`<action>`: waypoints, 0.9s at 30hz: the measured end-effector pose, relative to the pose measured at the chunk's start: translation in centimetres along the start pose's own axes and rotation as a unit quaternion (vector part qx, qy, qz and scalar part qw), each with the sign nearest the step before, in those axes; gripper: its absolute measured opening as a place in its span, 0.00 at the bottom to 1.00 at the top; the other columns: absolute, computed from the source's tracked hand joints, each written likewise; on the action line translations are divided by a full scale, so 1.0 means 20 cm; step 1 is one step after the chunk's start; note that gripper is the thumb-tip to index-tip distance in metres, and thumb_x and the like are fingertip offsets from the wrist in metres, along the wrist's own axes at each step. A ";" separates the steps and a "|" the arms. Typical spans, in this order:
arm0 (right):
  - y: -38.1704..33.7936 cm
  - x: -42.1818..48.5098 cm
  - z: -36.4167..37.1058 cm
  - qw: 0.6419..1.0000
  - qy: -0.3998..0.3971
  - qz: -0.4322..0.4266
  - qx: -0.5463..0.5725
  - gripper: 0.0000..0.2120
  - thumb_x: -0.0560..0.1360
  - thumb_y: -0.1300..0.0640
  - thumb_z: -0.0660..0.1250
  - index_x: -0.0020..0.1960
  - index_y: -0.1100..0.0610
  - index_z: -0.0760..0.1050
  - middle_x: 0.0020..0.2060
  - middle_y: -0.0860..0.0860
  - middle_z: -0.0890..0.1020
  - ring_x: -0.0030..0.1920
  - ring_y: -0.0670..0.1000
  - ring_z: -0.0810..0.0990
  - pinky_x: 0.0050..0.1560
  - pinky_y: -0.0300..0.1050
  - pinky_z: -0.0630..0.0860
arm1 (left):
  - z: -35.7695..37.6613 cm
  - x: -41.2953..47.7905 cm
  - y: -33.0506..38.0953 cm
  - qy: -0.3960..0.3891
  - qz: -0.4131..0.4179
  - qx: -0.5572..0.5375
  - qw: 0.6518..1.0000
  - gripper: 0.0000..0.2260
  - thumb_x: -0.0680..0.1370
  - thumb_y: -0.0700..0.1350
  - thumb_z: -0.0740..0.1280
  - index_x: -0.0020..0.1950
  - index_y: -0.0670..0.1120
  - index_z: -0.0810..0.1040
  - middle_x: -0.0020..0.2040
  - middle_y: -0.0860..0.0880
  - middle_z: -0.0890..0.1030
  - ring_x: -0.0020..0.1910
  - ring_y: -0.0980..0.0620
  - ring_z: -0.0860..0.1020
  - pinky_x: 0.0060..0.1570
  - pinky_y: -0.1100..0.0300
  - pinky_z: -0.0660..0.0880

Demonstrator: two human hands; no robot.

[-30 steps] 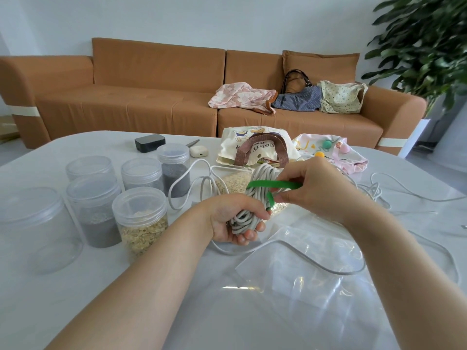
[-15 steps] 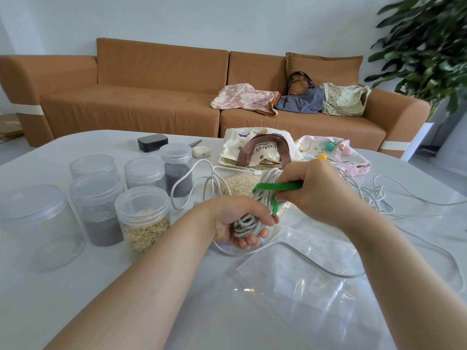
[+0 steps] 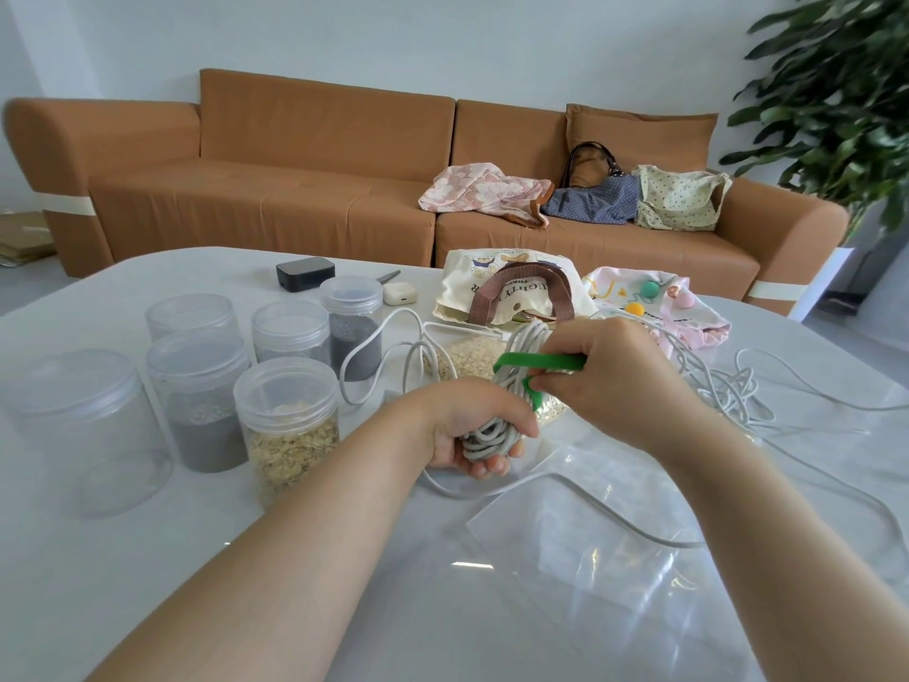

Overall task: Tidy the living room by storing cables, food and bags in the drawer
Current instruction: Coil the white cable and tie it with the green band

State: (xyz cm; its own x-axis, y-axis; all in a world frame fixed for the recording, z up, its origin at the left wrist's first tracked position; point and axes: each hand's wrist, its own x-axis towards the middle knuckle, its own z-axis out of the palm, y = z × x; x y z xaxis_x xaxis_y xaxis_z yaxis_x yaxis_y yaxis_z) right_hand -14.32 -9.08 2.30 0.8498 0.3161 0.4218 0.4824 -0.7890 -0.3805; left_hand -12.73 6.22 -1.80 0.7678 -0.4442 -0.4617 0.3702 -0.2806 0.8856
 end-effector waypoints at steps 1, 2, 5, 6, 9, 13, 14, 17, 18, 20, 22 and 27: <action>0.00 0.00 0.00 1.000 0.005 0.008 0.016 0.08 0.66 0.61 0.75 0.34 0.51 0.79 0.26 0.48 0.75 0.29 0.46 0.70 0.33 0.42 0.68 | 0.00 0.00 0.00 0.002 0.003 -0.013 1.000 0.06 0.76 0.38 0.64 0.40 0.44 0.69 0.27 0.47 0.73 0.20 0.53 0.70 0.20 0.68 0.64; -0.01 0.00 -0.01 0.999 0.009 0.017 0.037 0.08 0.66 0.61 0.75 0.33 0.51 0.79 0.25 0.47 0.75 0.28 0.45 0.69 0.30 0.38 0.66 | 0.00 0.00 0.00 0.003 0.006 -0.025 1.000 0.07 0.76 0.38 0.64 0.39 0.44 0.69 0.27 0.47 0.73 0.19 0.53 0.70 0.20 0.68 0.63; -0.02 0.00 -0.05 0.994 -0.003 0.040 0.102 0.05 0.65 0.58 0.77 0.35 0.52 0.81 0.24 0.45 0.74 0.27 0.43 0.67 0.28 0.34 0.64 | 0.00 0.00 0.01 0.007 0.012 -0.044 0.999 0.07 0.76 0.38 0.63 0.38 0.44 0.69 0.27 0.47 0.73 0.20 0.53 0.69 0.20 0.68 0.63; -0.03 0.00 -0.06 0.992 -0.010 0.041 0.119 0.05 0.66 0.55 0.76 0.35 0.52 0.81 0.23 0.45 0.72 0.26 0.43 0.66 0.27 0.34 0.63 | 0.01 -0.01 0.01 0.012 0.015 -0.047 0.999 0.07 0.75 0.38 0.63 0.38 0.44 0.69 0.27 0.47 0.73 0.20 0.53 0.69 0.20 0.68 0.63; -0.04 0.00 -0.08 0.990 -0.001 0.039 0.136 0.11 0.72 0.50 0.70 0.33 0.54 0.80 0.18 0.45 0.64 0.23 0.45 0.61 0.24 0.35 0.57 | 0.02 -0.01 0.02 0.044 0.021 -0.045 0.998 0.07 0.75 0.37 0.64 0.38 0.43 0.70 0.28 0.46 0.73 0.20 0.52 0.69 0.21 0.68 0.64; -0.04 0.00 -0.10 0.988 0.014 0.073 0.132 0.15 0.75 0.54 0.67 0.30 0.50 0.78 0.16 0.46 0.61 0.21 0.47 0.58 0.22 0.36 0.54 | 0.05 -0.01 0.04 0.130 0.049 0.021 0.990 0.06 0.73 0.38 0.67 0.37 0.42 0.73 0.25 0.46 0.74 0.21 0.51 0.71 0.24 0.66 0.68; -0.03 0.01 -0.11 0.988 0.013 0.081 0.128 0.16 0.75 0.55 0.67 0.29 0.50 0.77 0.17 0.46 0.62 0.21 0.47 0.58 0.23 0.37 0.55 | 0.06 0.00 0.05 0.148 0.062 0.033 0.986 0.05 0.73 0.37 0.68 0.38 0.42 0.73 0.25 0.46 0.75 0.21 0.51 0.71 0.24 0.66 0.68; -0.01 0.01 -0.14 0.988 -0.011 0.101 0.116 0.17 0.76 0.56 0.66 0.28 0.53 0.75 0.20 0.53 0.73 0.22 0.48 0.67 0.28 0.41 0.67 | 0.09 0.00 0.06 0.201 0.098 0.043 0.974 0.05 0.72 0.37 0.67 0.39 0.43 0.73 0.26 0.45 0.74 0.20 0.50 0.71 0.23 0.66 0.67; -0.01 0.01 -0.15 0.987 -0.018 0.110 0.120 0.17 0.76 0.57 0.66 0.29 0.54 0.75 0.22 0.53 0.77 0.23 0.47 0.71 0.29 0.40 0.71 | 0.09 0.01 0.07 0.226 0.113 0.054 0.966 0.04 0.71 0.37 0.67 0.39 0.44 0.73 0.26 0.45 0.74 0.20 0.49 0.71 0.23 0.65 0.67; 0.00 0.01 -0.16 0.985 -0.029 0.122 0.120 0.16 0.76 0.56 0.66 0.30 0.55 0.76 0.25 0.50 0.80 0.24 0.44 0.74 0.30 0.33 0.72 | 0.10 0.02 0.07 0.286 0.146 0.095 0.942 0.04 0.70 0.38 0.66 0.39 0.45 0.74 0.26 0.47 0.75 0.22 0.47 0.74 0.23 0.64 0.68; 0.00 0.01 -0.16 0.984 -0.040 0.128 0.116 0.13 0.75 0.57 0.67 0.32 0.56 0.79 0.27 0.48 0.82 0.26 0.42 0.76 0.30 0.28 0.72 | 0.10 0.02 0.06 0.340 0.180 0.141 0.912 0.04 0.70 0.40 0.65 0.41 0.47 0.74 0.31 0.49 0.77 0.29 0.45 0.78 0.29 0.60 0.74; 0.01 0.01 -0.15 0.976 -0.065 0.152 0.140 0.12 0.74 0.61 0.68 0.32 0.58 0.79 0.19 0.49 0.75 0.19 0.45 0.68 0.28 0.38 0.68 | 0.10 0.02 0.05 0.441 0.228 0.223 0.839 0.08 0.72 0.42 0.65 0.49 0.50 0.72 0.35 0.55 0.72 0.41 0.47 0.73 0.40 0.59 0.68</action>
State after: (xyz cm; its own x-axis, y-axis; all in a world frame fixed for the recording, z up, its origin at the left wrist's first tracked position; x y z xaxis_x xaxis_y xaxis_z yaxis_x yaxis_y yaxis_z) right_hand -14.69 -10.78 4.70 0.9736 0.1692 0.1533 0.2281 -0.6879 -0.6890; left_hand -13.08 4.13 -1.25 0.9370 0.1554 0.3129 -0.1495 -0.6310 0.7612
